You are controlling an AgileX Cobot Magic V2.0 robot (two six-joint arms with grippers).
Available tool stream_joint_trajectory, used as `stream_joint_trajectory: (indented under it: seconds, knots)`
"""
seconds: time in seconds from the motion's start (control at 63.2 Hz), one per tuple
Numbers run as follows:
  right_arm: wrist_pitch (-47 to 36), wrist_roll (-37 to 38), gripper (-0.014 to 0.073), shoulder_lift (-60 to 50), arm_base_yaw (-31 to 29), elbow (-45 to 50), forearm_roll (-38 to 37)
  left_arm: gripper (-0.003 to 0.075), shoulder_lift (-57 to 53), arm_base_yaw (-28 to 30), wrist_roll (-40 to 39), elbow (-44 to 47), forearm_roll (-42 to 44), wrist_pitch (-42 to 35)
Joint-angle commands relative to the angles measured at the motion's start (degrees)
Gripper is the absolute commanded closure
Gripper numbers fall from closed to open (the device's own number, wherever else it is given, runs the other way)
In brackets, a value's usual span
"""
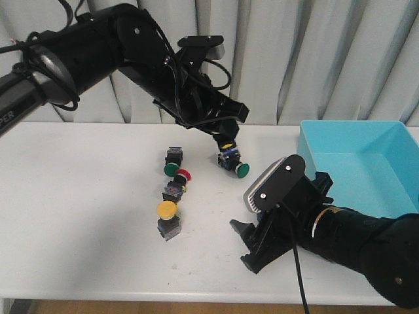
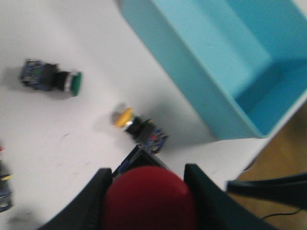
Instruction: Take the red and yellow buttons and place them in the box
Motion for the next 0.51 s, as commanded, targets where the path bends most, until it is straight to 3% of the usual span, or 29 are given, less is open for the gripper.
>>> stream_joint_trajectory:
  seconds: [0.0,0.491]
  knots:
    - [-6.1,-0.3,0.0004,-2.3,0.4,-1.3,0.6,0.0728,-3.9,-0.2,-0.6,-1.6,-6.7,-1.3]
    - [-13.0,-2.3,0.0004,-2.8,0.1,-1.3,3.2,0.0726,-3.9,-0.4,-9.4,3.2,-11.3,-0.4]
